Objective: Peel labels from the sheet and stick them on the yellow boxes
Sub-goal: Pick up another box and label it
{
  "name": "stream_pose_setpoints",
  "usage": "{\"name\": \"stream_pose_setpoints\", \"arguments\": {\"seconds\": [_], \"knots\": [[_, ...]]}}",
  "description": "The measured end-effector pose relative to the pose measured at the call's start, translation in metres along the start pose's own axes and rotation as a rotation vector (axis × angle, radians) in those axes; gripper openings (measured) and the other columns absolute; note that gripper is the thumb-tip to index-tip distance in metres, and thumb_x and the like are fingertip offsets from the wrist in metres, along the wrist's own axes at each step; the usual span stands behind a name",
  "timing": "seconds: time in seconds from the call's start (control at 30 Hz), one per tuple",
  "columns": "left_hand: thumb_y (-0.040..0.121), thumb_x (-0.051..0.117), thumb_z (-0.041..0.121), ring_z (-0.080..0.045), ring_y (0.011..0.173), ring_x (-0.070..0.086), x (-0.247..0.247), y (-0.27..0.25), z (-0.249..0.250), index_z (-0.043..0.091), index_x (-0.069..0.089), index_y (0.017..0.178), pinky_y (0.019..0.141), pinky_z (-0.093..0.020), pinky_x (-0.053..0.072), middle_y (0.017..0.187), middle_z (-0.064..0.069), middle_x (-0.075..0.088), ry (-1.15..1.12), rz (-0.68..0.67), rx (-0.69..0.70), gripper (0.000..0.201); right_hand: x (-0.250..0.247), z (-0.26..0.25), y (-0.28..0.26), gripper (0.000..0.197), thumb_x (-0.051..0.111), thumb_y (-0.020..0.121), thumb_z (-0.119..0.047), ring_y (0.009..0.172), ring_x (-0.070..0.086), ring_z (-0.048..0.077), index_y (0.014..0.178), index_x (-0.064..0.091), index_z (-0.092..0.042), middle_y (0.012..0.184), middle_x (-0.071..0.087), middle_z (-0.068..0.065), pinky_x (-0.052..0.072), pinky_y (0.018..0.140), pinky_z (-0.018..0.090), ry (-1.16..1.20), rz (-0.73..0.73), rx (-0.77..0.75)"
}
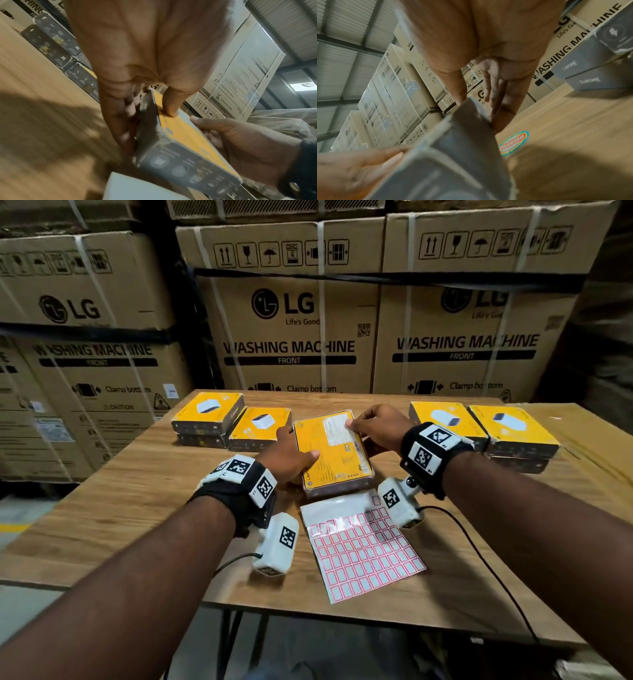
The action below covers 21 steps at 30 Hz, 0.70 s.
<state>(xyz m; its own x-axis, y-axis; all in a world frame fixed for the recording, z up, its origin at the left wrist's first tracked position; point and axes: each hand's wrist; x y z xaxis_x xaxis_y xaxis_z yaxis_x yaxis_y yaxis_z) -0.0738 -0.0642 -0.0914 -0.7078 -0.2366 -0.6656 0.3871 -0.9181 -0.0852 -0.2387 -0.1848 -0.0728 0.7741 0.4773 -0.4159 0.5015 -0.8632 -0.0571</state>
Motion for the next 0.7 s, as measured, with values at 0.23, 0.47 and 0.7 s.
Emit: {"name": "stream_pose_setpoints", "arguments": {"seconds": [0.23, 0.47, 0.7], "knots": [[0.09, 0.067, 0.03, -0.033, 0.113, 0.06, 0.01, 0.014, -0.012, 0.007, 0.019, 0.146, 0.096, -0.042, 0.049, 0.128, -0.015, 0.058, 0.039, 0.057, -0.099, 0.077, 0.001, 0.012, 0.004, 0.018, 0.072, 0.087, -0.023, 0.081, 0.071, 0.027, 0.084, 0.061, -0.009, 0.095, 0.07, 0.019, 0.058, 0.087, 0.044, -0.094, -0.049, 0.01], [0.082, 0.076, 0.03, -0.025, 0.109, 0.062, 0.014, 0.017, -0.004, 0.016, 0.041, 0.135, 0.096, -0.042, 0.05, 0.124, -0.006, 0.06, 0.13, 0.061, -0.031, 0.065, -0.005, 0.022, 0.001, 0.029, 0.076, 0.085, -0.025, 0.107, 0.065, 0.025, 0.105, 0.06, -0.012, 0.115, 0.064, 0.013, 0.055, 0.095, 0.043, -0.102, -0.218, 0.033], [0.086, 0.071, 0.026, -0.009, 0.087, 0.063, 0.013, -0.014, 0.018, 0.024, 0.071, 0.093, 0.073, -0.022, 0.046, 0.091, 0.008, 0.069, 0.459, -0.022, 0.39, 0.007, -0.017, 0.02, -0.02, 0.016, 0.069, 0.087, -0.033, 0.082, 0.055, 0.016, 0.089, 0.064, -0.018, 0.087, 0.063, -0.003, 0.038, 0.067, 0.026, -0.755, -0.021, -0.29]]}}
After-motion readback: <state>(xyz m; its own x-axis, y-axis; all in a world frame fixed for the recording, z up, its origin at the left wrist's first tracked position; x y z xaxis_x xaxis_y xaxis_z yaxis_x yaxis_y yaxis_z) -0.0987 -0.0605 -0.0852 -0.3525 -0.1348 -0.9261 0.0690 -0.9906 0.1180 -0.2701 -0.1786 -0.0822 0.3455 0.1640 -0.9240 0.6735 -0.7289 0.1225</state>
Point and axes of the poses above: each hand's wrist, its own y-axis towards the middle knuckle, its own x-axis out of the palm, z = x × y
